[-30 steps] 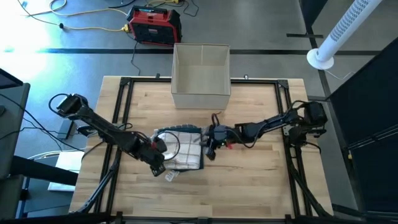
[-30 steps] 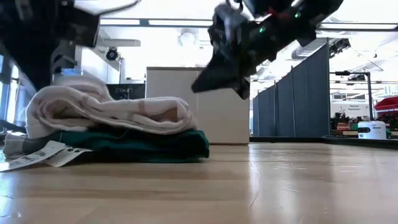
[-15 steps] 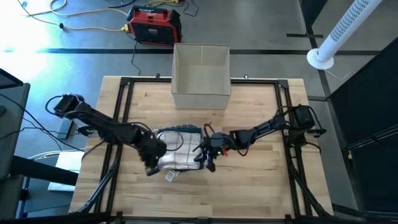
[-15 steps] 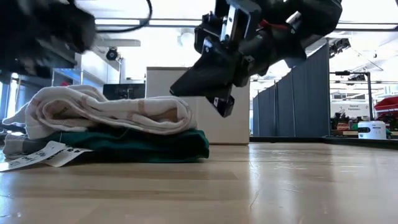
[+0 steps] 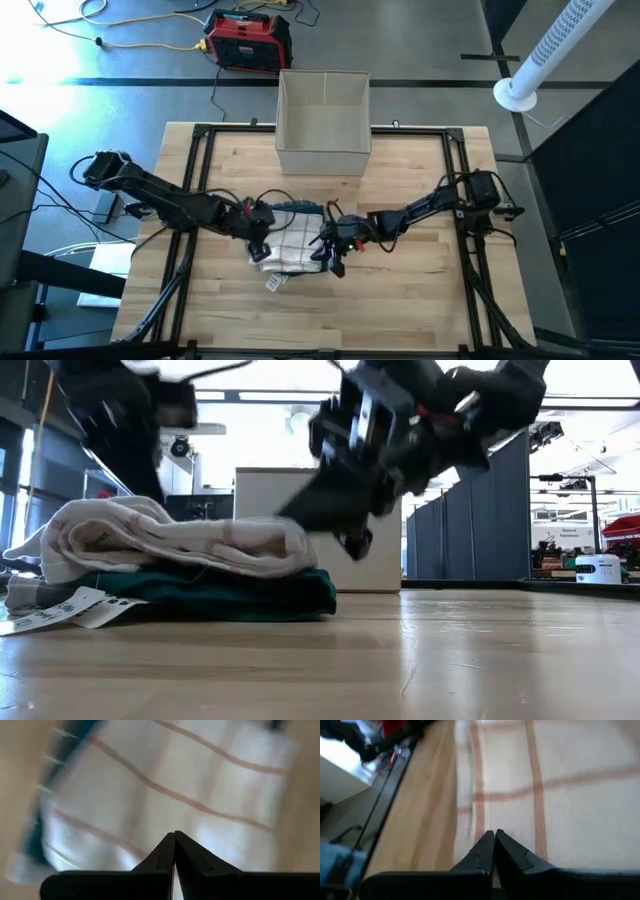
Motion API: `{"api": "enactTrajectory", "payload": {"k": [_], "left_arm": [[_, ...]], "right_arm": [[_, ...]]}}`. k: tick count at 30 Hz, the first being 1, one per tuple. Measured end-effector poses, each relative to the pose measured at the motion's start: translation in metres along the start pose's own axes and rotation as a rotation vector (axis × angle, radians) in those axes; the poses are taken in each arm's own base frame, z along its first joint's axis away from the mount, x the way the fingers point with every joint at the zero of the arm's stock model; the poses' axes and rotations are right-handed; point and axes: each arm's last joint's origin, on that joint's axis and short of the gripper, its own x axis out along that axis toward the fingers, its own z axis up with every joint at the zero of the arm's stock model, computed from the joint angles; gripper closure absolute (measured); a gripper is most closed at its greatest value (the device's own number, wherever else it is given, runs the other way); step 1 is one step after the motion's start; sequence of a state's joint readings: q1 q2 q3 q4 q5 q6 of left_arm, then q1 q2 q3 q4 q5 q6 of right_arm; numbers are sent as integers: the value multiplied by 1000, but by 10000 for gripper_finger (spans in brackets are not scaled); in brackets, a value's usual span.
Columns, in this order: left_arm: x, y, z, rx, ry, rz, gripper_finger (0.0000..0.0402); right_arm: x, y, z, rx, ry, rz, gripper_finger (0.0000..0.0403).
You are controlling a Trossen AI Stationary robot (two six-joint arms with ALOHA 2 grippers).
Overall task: Fold towel
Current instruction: Move the stack of towels to the center of the table, then return to Home Position
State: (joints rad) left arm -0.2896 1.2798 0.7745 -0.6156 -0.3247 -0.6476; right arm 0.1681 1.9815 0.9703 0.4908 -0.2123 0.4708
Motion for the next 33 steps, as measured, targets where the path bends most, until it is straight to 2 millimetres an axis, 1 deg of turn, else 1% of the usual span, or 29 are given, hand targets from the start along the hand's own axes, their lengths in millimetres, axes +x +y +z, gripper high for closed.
{"api": "enactTrajectory", "payload": {"k": [2, 9, 11, 13, 15, 16, 19, 24, 26, 29, 31, 33], "left_arm": [[8, 9, -1, -19, -16, 52, 402], [29, 38, -22, -44, 118, 151, 402], [30, 44, -25, -65, 173, 140, 402], [26, 45, -22, -96, 216, 99, 402], [19, 44, -16, -105, 233, 61, 402], [13, 42, -10, -105, 217, 32, 402], [-9, 35, 10, -104, 122, -34, 402], [-49, 31, 34, -73, -35, -157, 402], [-66, 30, 40, -5, -131, -243, 402], [-92, 29, 45, 73, -324, -349, 402], [-108, 29, 48, 74, -442, -402, 402], [-119, 30, 50, 36, -512, -441, 402]], "right_arm": [[7, -5, -10, 12, 43, 14, 403], [15, -13, -25, 95, 109, -20, 403], [12, -12, -23, 95, 125, -12, 403], [4, -7, -16, 81, 143, 19, 403], [-10, 1, -4, 57, 145, 33, 403], [-18, 5, 3, 34, 141, 22, 403], [-47, 16, 20, -60, 117, -88, 403], [-103, 40, 49, -223, 42, -191, 403], [-126, 48, 54, -258, 31, -224, 403], [-158, 59, 61, -316, -4, -275, 403], [-176, 65, 62, -357, -16, -308, 403], [-188, 69, 62, -371, -27, -333, 403]]}}
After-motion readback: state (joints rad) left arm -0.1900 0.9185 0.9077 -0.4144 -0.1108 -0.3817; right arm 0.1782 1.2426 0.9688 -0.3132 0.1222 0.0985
